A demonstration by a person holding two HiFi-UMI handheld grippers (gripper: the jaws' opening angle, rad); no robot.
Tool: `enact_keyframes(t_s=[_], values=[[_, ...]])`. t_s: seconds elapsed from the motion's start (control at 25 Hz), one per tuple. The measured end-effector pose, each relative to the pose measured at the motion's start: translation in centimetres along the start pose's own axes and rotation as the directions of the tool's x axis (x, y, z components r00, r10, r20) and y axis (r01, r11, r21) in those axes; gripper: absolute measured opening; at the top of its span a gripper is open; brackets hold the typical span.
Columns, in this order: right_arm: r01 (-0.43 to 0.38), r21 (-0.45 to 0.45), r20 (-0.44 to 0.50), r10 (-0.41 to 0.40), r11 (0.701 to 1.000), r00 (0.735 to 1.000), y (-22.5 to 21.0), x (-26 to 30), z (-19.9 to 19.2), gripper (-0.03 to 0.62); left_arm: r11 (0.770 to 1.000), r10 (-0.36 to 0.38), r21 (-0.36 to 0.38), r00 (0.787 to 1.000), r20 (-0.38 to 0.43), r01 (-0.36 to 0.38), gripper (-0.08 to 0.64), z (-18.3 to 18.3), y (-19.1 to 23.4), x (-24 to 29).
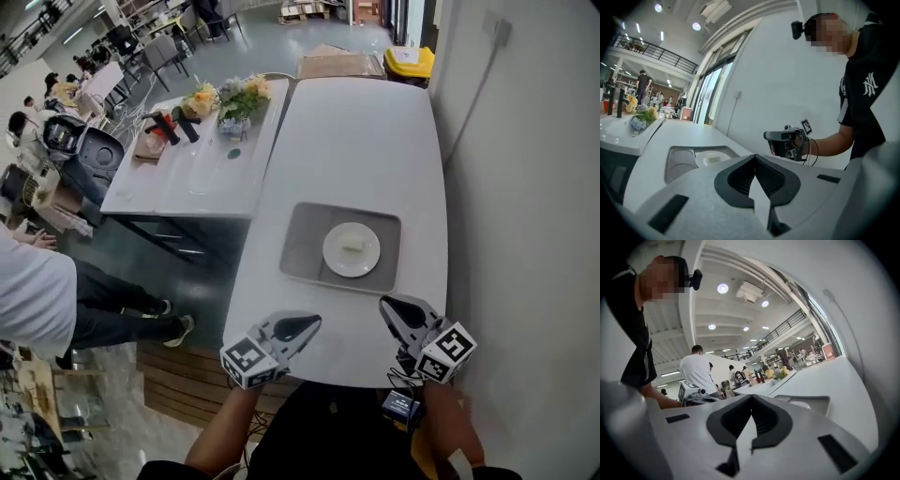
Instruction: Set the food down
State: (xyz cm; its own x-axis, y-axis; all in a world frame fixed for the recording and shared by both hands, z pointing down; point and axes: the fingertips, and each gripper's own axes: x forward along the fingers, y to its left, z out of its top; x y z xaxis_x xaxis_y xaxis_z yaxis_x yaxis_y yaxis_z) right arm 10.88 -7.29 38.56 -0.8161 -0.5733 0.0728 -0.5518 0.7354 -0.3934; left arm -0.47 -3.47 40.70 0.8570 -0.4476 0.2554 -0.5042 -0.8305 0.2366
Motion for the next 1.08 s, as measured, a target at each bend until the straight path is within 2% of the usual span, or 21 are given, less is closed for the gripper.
enact_keyframes(t_s=[0.2,0.32,0.44,0.6,0.72,0.88,0.96,1.08], values=[[-0.079,-0.037,-0.02,0.078,0.996,0.997,7.5,-1.1,-3.7,0.003,0.999,-0.044,-0.004,0.997,0.058,0.044,0.006,-1.7,-7.3,-0.9],[-0.058,-0.082,-0.03,0.055,0.995,0.998,10.4,-1.6,-4.6,0.003,0.996,-0.086,0.031,0.994,0.074,0.084,0.008,-2.0,-9.3,-1.7],[-0.016,-0.11,-0.038,0.012,0.994,0.999,12.3,-2.5,-4.3,0.003,0.991,-0.133,0.036,0.984,0.119,0.129,0.009,-1.3,-10.2,-3.5],[-0.026,-0.162,0.023,0.03,0.986,0.999,17.2,-3.6,-2.5,0.003,0.983,-0.184,0.05,0.96,0.211,0.177,0.008,0.8,-11.8,-6.9],[0.004,-0.142,0.013,-0.003,0.99,1.0,19.4,-3.6,-3.8,0.003,0.973,-0.224,0.001,0.948,0.227,0.23,0.008,-0.5,-13.2,-8.8],[0.002,-0.119,0.028,0.001,0.993,1.0,23.0,-3.4,-5.3,0.003,0.949,-0.304,-0.011,0.923,0.235,0.315,0.006,-3.4,-15.4,-11.1],[0.014,-0.067,0.025,-0.013,0.998,1.0,23.9,-3.4,-6.5,0.003,0.943,-0.31,-0.048,0.921,0.234,0.33,0.006,-4.9,-15.5,-12.1],[0.049,-0.039,-0.023,-0.05,0.998,0.999,24.8,-3.6,-8.8,0.003,0.942,-0.3,-0.073,0.917,0.264,0.329,0.008,-5.7,-15.3,-14.0]])
